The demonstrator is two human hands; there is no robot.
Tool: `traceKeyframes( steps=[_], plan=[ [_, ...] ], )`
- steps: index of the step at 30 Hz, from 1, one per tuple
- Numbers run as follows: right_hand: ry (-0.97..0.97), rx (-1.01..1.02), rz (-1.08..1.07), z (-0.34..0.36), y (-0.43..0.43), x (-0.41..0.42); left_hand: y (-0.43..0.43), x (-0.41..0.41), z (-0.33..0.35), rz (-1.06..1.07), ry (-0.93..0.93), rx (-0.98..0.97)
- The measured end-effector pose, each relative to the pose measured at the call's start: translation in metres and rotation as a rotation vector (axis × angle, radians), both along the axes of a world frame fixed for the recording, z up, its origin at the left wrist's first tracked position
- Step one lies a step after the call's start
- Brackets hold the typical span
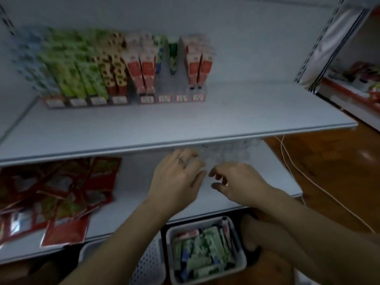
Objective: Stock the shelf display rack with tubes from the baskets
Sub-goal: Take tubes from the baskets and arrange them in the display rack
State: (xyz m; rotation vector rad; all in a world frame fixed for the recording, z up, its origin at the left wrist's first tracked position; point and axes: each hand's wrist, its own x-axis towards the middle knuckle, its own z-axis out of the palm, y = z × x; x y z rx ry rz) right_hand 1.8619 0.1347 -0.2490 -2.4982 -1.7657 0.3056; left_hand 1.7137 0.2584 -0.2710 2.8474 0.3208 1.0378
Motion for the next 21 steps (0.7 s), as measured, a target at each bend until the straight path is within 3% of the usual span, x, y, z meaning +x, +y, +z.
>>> traceKeyframes(
  steps=[2, 6, 9, 16, 21],
  plan=[
    [0.027, -0.078, -0.007, -0.019, -0.001, -0.006, -0.012, -0.005, -0.030, -0.009, 0.114, -0.096],
    [0.020, -0.381, 0.002, -0.073, 0.000, -0.005, -0.024, -0.020, -0.093, 0.065, 0.562, -0.341],
    [0.053, -0.555, 0.007, -0.114, -0.005, 0.001, -0.023, -0.028, -0.130, 0.092, 0.742, -0.435],
    [0.194, -0.780, -0.074, -0.175, -0.032, 0.018, -0.026, -0.028, -0.188, 0.113, 1.000, -0.514],
    [0.223, -0.681, -0.235, -0.199, -0.045, 0.036, -0.044, -0.014, -0.224, 0.099, 1.135, -0.458]
  ],
)
